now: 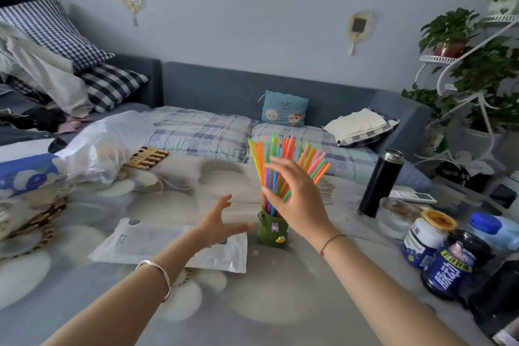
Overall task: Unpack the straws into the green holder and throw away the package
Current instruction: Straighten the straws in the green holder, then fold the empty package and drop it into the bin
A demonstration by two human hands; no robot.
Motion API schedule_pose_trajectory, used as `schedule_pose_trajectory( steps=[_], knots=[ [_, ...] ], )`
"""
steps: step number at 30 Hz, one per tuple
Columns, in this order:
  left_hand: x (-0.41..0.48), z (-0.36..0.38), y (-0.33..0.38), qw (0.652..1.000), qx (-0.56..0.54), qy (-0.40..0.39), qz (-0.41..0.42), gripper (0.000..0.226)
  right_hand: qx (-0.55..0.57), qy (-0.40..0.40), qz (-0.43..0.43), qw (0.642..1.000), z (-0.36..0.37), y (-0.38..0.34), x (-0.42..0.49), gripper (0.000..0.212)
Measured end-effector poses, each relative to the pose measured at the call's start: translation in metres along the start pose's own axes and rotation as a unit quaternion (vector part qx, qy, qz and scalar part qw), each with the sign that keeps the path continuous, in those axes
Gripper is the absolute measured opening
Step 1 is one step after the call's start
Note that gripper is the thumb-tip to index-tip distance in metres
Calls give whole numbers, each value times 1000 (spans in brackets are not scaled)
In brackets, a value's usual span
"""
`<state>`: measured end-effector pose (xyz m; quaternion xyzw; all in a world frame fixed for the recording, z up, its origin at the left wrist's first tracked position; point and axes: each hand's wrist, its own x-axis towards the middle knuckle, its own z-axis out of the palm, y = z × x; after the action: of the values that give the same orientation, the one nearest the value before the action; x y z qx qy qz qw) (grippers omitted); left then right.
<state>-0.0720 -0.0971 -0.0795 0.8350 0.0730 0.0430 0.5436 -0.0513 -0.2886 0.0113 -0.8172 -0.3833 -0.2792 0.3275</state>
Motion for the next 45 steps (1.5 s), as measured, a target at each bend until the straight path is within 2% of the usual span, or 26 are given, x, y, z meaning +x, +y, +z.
schedule_pose_trajectory(
  steps=[1, 3, 5, 8, 9, 12, 16, 18, 20, 22, 25, 27, 28, 30, 32, 34, 36, 39, 40, 43, 45],
  knots=[
    [-4, -5, -9, 999, 43, 8, -9, 87, 18, -27, 20, 999, 9, -4, -9, 32],
    [-9, -17, -29, 972, 229, 9, -46, 77, 82, -98, 119, 985, 33, -9, -30, 27],
    [-14, -28, -50, 925, 369, -11, -88, 67, 136, -164, 250, 944, 58, -8, -47, 32],
    [-24, -34, -78, 877, 469, -63, -80, 57, 120, -238, 373, 889, 91, -2, -64, 49],
    [-26, -33, -84, 876, 472, -71, -70, 58, 149, -244, 408, 867, 101, -2, -68, 54],
    [-30, -27, -96, 917, 386, -51, -92, 60, 250, -190, 513, 798, 128, -3, -73, 57],
    [-27, -27, -99, 930, 353, -41, -99, 61, 285, -159, 546, 772, 144, 0, -72, 25],
    [-25, -31, -98, 923, 367, -60, -103, 60, 316, -165, 546, 758, 148, 0, -74, 26],
    [-24, -37, -94, 932, 344, -55, -104, 71, 278, -148, 529, 788, 149, -1, -74, 28],
    [-24, -45, -86, 952, 291, -21, -91, 95, 222, -108, 496, 832, 142, -5, -70, 31],
    [-28, -62, -63, 975, 212, 55, -34, 80, 228, -27, 427, 875, 114, -23, -56, 20],
    [-35, -75, -41, 974, 215, 75, 12, 78, 258, 6, 368, 893, 90, -38, -44, 9],
    [-38, -82, -32, 971, 220, 83, 36, 79, 283, 19, 332, 900, 79, -43, -38, 13],
    [-49, -96, -9, 970, 213, 90, 68, 82, 330, 24, 279, 901, 55, -56, -27, 27],
    [-60, -111, 11, 986, 141, 68, 65, 79, 360, 24, 252, 898, 34, -65, -15, 36],
    [-74, -121, 26, 997, 63, 24, 49, 57, 358, 37, 236, 903, 10, -73, -1, 40],
    [-89, -125, 36, 999, 35, -16, 30, 29, 386, 61, 227, 892, -6, -77, 8, 40],
    [-106, -127, 43, 999, -30, -13, 34, 21, 433, 62, 256, 862, -13, -83, 14, 36],
    [-110, -128, 45, 997, -57, 10, 44, 22, 436, 40, 263, 860, -13, -87, 13, 36],
    [-120, -129, 53, 983, -142, 83, 76, 20, 349, -82, 279, 891, -4, -97, 4, 26],
    [-128, -130, 57, 975, -179, 96, 93, 23, 353, -144, 304, 873, 7, -105, -4, 30]
  ],
)
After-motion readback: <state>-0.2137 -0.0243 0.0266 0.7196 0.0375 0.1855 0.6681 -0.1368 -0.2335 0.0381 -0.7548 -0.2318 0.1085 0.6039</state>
